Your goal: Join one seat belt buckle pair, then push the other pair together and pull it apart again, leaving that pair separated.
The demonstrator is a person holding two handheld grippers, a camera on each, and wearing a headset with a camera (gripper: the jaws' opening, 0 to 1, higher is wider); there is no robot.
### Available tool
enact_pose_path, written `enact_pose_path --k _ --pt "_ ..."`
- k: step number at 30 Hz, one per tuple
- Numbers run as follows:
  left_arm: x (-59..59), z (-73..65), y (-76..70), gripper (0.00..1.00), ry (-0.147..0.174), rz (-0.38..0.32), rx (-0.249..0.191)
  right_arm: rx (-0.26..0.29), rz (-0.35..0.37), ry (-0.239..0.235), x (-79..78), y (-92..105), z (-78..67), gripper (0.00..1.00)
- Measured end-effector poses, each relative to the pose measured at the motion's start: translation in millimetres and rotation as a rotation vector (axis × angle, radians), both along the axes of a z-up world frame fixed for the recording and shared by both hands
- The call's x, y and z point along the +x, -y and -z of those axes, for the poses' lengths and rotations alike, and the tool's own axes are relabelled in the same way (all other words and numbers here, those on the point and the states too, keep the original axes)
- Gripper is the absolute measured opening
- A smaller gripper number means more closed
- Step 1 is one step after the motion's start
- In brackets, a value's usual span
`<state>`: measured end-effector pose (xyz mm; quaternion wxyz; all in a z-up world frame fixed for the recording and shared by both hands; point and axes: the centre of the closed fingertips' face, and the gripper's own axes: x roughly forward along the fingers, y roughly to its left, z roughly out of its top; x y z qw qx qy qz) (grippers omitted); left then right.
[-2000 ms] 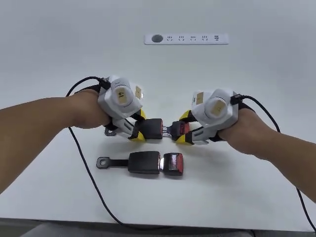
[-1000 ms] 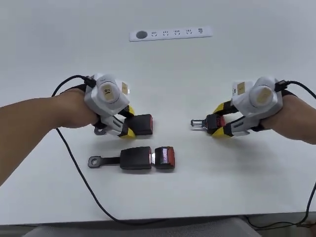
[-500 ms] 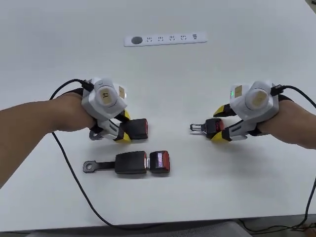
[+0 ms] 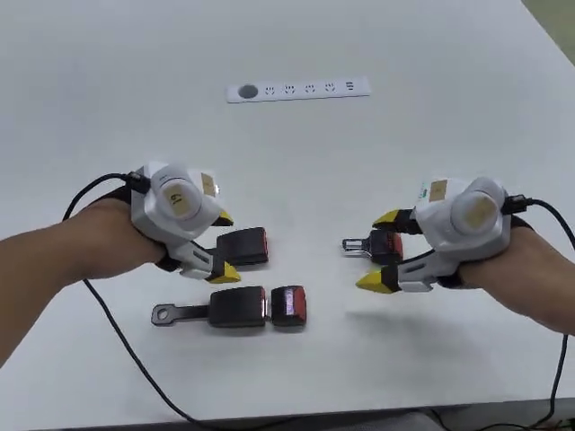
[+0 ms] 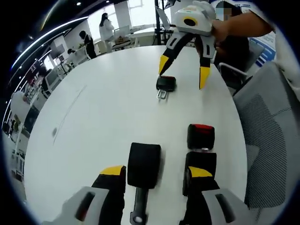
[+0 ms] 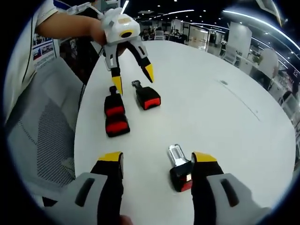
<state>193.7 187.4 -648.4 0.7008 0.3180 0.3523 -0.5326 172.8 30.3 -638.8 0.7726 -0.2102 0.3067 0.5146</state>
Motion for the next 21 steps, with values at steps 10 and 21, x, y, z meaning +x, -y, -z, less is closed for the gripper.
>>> enact_pose_path --k 10,21 --pt "-52.6 -15.3 -16.1 0.78 0.048 -0.112 -0.09 0.011 0.07 0.035 -35.6 5.6 -17.5 0.7" --pt "-73.5 -22.8 -75.1 0.89 0.046 -0.324 -0.127 0.005 0.178 0.035 -52.8 39.6 -22.1 0.87"
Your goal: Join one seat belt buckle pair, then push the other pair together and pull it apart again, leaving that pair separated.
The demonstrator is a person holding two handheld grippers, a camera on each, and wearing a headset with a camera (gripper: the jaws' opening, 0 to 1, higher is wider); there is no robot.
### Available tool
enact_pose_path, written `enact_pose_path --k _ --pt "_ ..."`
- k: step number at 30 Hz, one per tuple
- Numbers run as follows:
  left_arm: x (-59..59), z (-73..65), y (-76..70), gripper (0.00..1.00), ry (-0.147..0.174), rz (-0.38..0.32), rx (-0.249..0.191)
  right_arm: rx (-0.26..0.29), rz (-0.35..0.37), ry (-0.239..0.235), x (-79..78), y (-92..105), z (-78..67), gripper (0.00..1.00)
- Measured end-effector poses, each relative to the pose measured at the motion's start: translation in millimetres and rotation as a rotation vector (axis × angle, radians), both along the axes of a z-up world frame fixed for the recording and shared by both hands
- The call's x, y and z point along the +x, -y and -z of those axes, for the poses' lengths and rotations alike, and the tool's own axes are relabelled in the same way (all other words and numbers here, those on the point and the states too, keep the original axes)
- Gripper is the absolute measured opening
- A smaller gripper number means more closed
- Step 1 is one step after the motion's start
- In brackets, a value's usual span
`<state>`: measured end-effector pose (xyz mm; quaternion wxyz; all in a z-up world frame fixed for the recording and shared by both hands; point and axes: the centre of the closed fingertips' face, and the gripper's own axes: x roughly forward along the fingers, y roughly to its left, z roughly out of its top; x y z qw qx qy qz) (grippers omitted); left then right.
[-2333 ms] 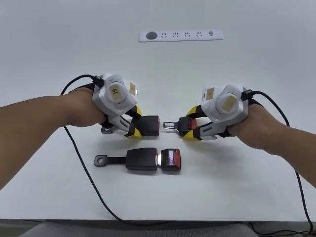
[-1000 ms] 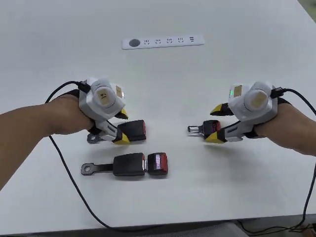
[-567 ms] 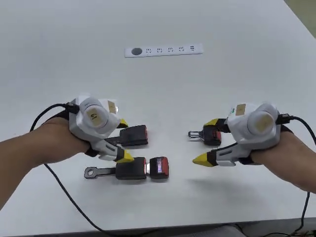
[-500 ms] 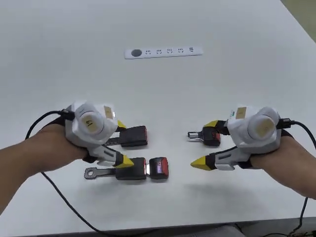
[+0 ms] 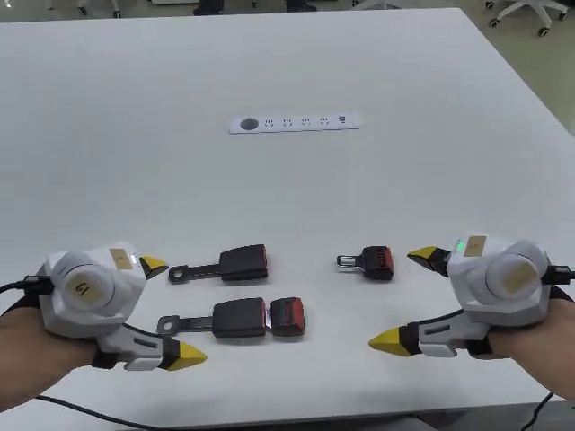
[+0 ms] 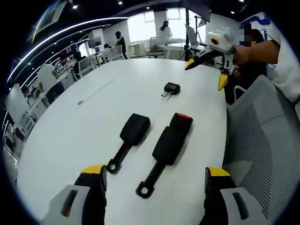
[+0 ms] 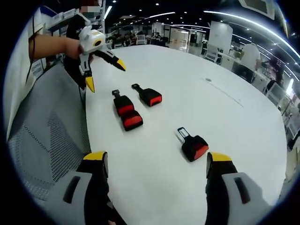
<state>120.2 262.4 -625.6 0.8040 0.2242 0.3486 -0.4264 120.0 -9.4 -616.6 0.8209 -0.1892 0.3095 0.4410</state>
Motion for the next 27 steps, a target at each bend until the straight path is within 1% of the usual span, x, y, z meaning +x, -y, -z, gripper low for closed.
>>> enact_pose_path --k 1,3,5,6,7,8,9,11,12,13,14,15,18,19,22,24,27 --pt "-0.2 0.1 -6.8 0.91 -0.001 -0.023 -0.005 -0.003 0.003 0.001 -1.6 1.6 0.4 0.89" --pt "-4.2 0.2 -14.0 0.93 -0.012 -0.056 -0.026 0.005 0.026 0.015 -0.9 5.9 0.1 0.93" --pt "-7.8 2.3 -22.0 0.97 -0.007 -0.074 -0.029 0.009 0.044 0.01 -1.5 9.1 2.2 0.98" --pt "-9.3 3.0 -24.8 0.98 -0.006 -0.082 -0.032 0.009 0.047 0.012 -2.3 9.1 0.9 1.0" --pt "-11.3 1.2 -26.2 1.0 -0.007 -0.087 -0.036 0.01 0.049 0.015 -3.7 9.3 0.5 1.0" --pt "-13.7 2.8 -30.3 1.0 -0.011 -0.099 -0.039 0.01 0.052 0.017 -4.5 9.4 0.3 0.99" --pt "-14.9 2.9 -32.4 1.0 -0.009 -0.105 -0.039 0.011 0.056 0.018 -4.6 9.6 0.6 0.99" --pt "-18.4 7.8 -41.9 1.0 -0.016 -0.131 -0.035 0.016 0.07 0.012 -5.3 9.2 1.8 1.0" --pt "-21.4 7.6 -45.1 1.0 -0.019 -0.141 -0.038 0.019 0.074 0.009 -6.7 7.8 0.6 1.0" --pt "-23.4 5.5 -45.4 1.0 -0.019 -0.147 -0.04 0.019 0.075 0.009 -7.5 6.9 0.4 1.0" --pt "-23.6 4.5 -47.0 1.0 -0.012 -0.157 -0.043 0.02 0.074 0.01 -10.7 3.7 -3.2 1.0" --pt "-23.8 4.3 -51.1 1.0 -0.003 -0.165 -0.047 0.021 0.074 0.012 -11.1 3.3 -3.6 1.0" --pt "-21.4 4.5 -53.7 1.0 0.013 -0.188 -0.042 0.034 0.092 0.02 -11.3 3.3 -7.1 1.0" --pt "-21.7 3.3 -50.8 1.0 0.022 -0.189 -0.044 0.036 0.097 0.02 -11.4 3.8 -7.3 1.0" --pt "-20.2 4.5 -52.2 1.0 0.028 -0.188 -0.046 0.037 0.112 0.025 -9.6 7.2 -6.1 0.99" --pt "-21.9 5.6 -50.9 1.0 0.021 -0.188 -0.055 0.036 0.112 0.039 -8.2 7.8 -7.9 0.99" --pt "-25.5 4.3 -47.0 1.0 0.017 -0.184 -0.06 0.039 0.11 0.042 -9.2 5.6 -11.7 0.99"
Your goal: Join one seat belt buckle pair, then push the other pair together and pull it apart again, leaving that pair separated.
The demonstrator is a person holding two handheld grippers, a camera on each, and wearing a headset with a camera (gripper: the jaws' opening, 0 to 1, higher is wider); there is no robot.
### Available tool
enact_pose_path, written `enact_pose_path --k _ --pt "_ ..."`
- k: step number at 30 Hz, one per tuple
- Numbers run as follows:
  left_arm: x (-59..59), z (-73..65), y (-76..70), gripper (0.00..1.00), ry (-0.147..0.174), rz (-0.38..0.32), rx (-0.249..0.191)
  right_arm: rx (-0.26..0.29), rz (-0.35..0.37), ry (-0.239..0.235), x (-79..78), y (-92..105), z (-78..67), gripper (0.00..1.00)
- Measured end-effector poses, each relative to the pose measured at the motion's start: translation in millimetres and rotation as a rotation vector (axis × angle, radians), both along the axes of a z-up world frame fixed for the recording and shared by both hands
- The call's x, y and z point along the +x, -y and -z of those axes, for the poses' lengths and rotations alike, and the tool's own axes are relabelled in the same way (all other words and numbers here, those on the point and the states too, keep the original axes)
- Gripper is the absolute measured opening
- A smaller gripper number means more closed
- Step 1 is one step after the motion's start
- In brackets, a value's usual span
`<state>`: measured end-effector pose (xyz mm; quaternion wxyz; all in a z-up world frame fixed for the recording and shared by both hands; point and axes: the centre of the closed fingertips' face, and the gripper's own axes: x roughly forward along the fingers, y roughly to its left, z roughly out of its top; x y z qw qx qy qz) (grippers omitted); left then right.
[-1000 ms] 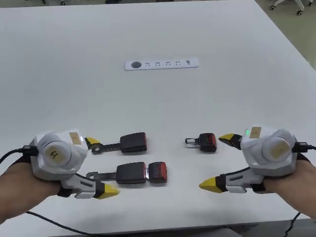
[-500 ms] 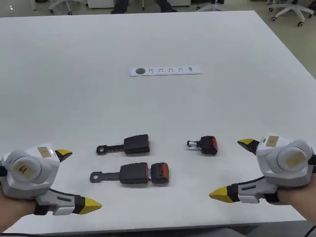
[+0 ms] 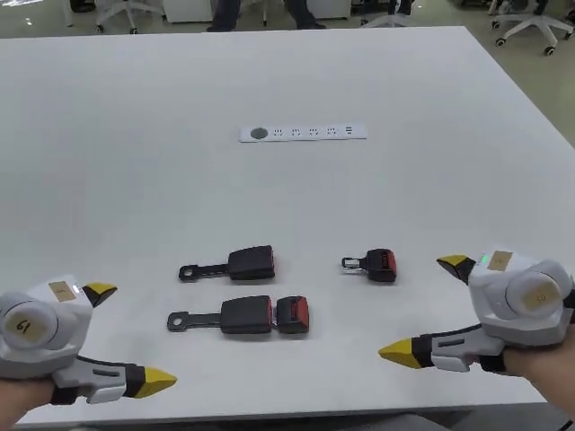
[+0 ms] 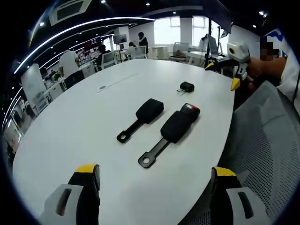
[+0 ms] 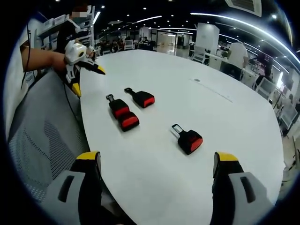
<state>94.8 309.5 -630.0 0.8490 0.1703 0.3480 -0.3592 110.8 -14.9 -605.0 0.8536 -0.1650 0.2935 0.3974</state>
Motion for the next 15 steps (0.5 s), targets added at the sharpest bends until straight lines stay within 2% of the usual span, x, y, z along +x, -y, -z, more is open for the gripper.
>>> enact_pose_path --k 7,10,13,15 --pt "-2.7 -1.3 3.3 1.0 0.002 0.015 -0.005 0.003 0.001 0.0 -2.7 -4.3 -1.8 0.99" --pt "-3.6 -3.6 5.8 1.0 0.006 0.015 -0.012 0.003 -0.002 -0.007 -2.5 -4.8 2.2 0.99" --pt "-3.6 -4.8 6.4 1.0 0.009 0.013 -0.011 -0.027 -0.019 -0.004 -3.6 -5.2 6.9 0.99" --pt "-3.1 -4.9 5.8 1.0 0.01 0.011 -0.013 -0.067 -0.041 0.009 -3.4 -4.1 10.7 0.99"
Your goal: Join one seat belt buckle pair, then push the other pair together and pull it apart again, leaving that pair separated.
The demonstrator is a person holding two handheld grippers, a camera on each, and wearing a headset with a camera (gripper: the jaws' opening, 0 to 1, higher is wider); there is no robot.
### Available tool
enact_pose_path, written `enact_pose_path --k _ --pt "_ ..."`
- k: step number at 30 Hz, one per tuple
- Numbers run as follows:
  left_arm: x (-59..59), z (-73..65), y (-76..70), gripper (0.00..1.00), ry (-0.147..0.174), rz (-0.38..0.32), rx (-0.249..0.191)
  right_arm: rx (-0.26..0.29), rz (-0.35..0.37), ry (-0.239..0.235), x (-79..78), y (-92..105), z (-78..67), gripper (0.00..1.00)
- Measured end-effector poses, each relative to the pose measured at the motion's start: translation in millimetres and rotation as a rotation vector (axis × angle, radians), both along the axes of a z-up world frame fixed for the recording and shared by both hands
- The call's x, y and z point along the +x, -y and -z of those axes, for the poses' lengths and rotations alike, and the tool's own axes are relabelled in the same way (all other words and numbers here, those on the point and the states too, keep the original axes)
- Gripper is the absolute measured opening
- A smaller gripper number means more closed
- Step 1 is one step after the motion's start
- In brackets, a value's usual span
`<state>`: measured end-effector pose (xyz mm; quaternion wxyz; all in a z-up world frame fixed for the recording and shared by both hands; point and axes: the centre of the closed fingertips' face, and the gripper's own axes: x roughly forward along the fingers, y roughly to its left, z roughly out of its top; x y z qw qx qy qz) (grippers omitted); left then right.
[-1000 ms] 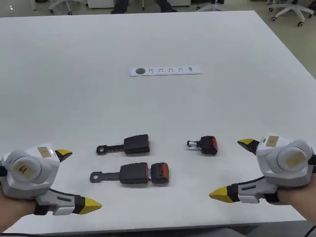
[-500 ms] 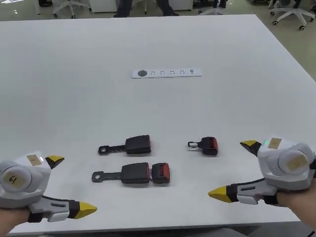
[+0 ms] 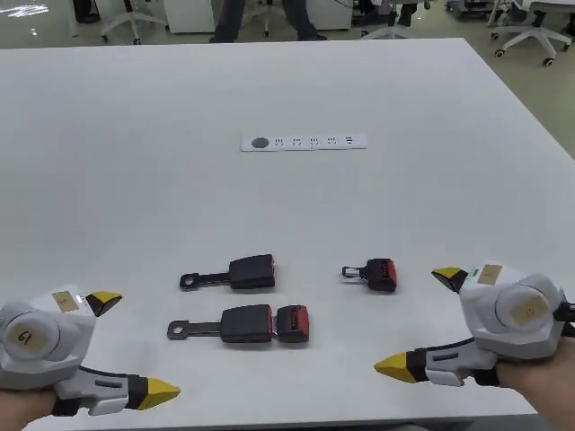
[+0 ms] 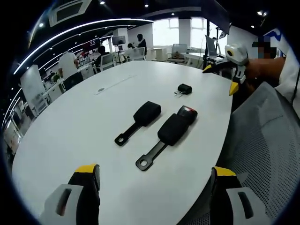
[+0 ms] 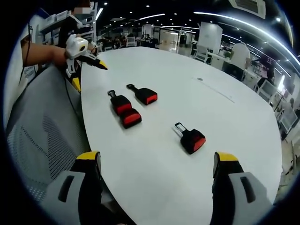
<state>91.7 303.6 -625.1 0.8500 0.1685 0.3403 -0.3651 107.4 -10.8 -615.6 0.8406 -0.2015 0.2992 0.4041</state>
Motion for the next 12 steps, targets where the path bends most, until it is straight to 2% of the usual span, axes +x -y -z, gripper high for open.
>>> enact_pose_path --k 3,7,8,12 --pt "-0.6 -1.2 1.4 1.0 0.005 0.006 0.003 0.018 0.007 -0.007 3.3 -0.5 2.3 0.99" --pt "-3.2 -3.4 5.1 1.0 0.009 0.014 0.001 0.039 0.029 -0.008 7.2 -0.4 -2.5 0.99" --pt "-3.1 -3.9 5.9 1.0 0.013 0.019 -0.002 0.04 0.029 -0.009 5.5 -2.0 -5.7 0.99" --pt "-4.4 -3.0 7.5 1.0 0.007 0.032 -0.001 0.018 0.014 -0.005 8.8 0.6 2.6 0.99"
